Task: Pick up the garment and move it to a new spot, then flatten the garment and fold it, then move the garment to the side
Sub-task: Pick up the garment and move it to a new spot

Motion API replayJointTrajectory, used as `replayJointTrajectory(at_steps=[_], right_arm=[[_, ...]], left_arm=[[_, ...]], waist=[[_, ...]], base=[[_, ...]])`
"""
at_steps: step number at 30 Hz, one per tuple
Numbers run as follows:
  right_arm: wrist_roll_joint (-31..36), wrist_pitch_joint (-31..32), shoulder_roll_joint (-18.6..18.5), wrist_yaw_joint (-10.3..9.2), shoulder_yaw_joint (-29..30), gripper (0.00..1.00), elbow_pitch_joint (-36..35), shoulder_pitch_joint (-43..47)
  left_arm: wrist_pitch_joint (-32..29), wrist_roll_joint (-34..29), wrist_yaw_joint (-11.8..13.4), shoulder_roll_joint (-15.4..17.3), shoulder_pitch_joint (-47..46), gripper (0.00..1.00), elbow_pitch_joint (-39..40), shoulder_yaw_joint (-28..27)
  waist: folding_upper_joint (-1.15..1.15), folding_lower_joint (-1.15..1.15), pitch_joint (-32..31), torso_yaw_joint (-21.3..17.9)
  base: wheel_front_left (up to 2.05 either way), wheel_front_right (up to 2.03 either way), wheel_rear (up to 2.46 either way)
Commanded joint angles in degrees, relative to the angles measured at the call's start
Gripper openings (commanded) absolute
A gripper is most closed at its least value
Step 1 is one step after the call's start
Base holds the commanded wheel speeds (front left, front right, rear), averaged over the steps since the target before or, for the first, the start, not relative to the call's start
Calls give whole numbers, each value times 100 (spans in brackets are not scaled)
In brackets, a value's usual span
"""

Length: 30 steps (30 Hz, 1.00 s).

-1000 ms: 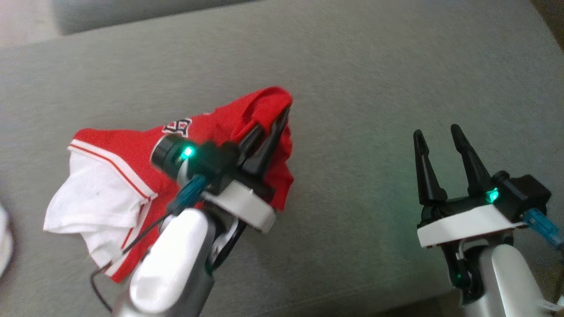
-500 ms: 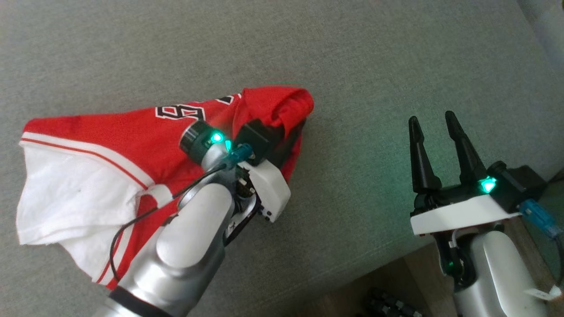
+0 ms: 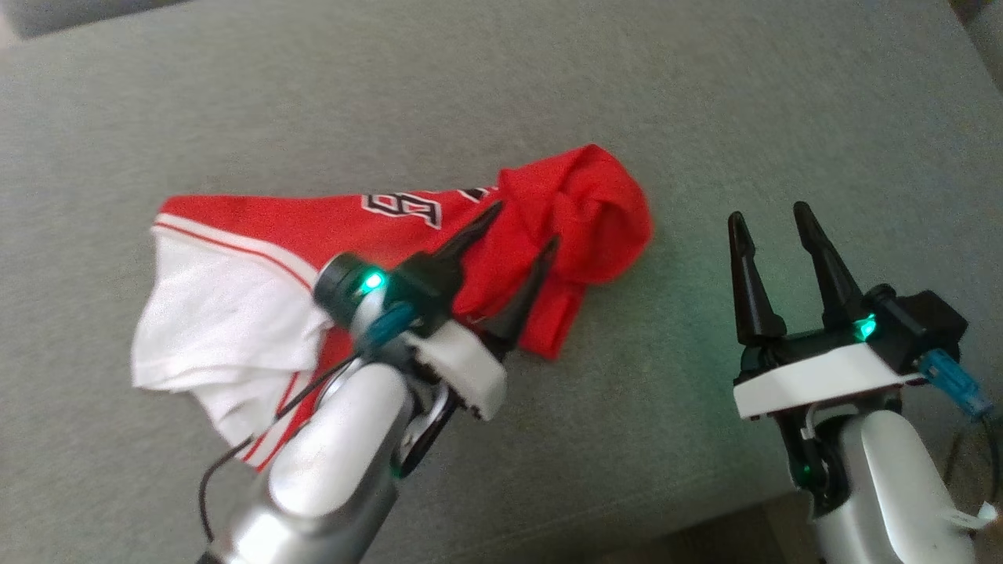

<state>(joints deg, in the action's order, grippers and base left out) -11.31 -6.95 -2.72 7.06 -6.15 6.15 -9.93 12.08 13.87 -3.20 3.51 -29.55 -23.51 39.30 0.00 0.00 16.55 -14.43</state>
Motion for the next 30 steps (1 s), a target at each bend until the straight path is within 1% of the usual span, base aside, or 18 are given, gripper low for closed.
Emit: replayJointTrajectory(at_steps=[1, 6, 10, 13, 14, 18, 21, 24, 30], right_arm=[[81, 55, -16, 43, -77, 100, -227, -10], [206, 196, -16, 43, -22, 100, -308, 96], [299, 308, -16, 43, 16, 100, -362, 189], [355, 385, -16, 43, 39, 100, -393, 265], [355, 385, -16, 43, 39, 100, -393, 265], [390, 460, -16, 43, 39, 100, -410, 354], [411, 502, -16, 43, 32, 100, -421, 428], [416, 534, -16, 43, 12, 100, -422, 508], [402, 596, -16, 43, -24, 100, -423, 720]], left_arm=[[116, 95, 186, 144, 119, 100, 364, -361], [245, 256, 698, 417, 630, 100, 895, -944], [279, 355, 1011, 622, 997, 100, 1200, -1412], [287, 412, 1181, 769, 1253, 100, 1336, -1746], [287, 412, 1181, 769, 1253, 100, 1336, -1746], [290, 438, 1317, 933, 1612, 100, 1562, -2172], [290, 425, 1357, 1012, 1886, 100, 1691, -2389], [291, 361, 1353, 1089, 2137, 100, 1780, -2485], [291, 300, 1317, 1125, 2622, 100, 1920, -2551]], waist=[[0, 0, -299, 326], [0, 0, -545, 684], [0, 0, -714, 955], [0, 0, -839, 1136], [0, 0, -839, 1136], [0, 0, -983, 1310], [0, 0, -1092, 1408], [0, 0, -1191, 1462], [0, 0, -1437, 1514]], base=[[0, 0, 0], [0, 0, 0], [0, 0, 0], [0, 0, 0], [0, 0, 0], [0, 0, 0], [0, 0, 0], [0, 0, 0], [0, 0, 0]])
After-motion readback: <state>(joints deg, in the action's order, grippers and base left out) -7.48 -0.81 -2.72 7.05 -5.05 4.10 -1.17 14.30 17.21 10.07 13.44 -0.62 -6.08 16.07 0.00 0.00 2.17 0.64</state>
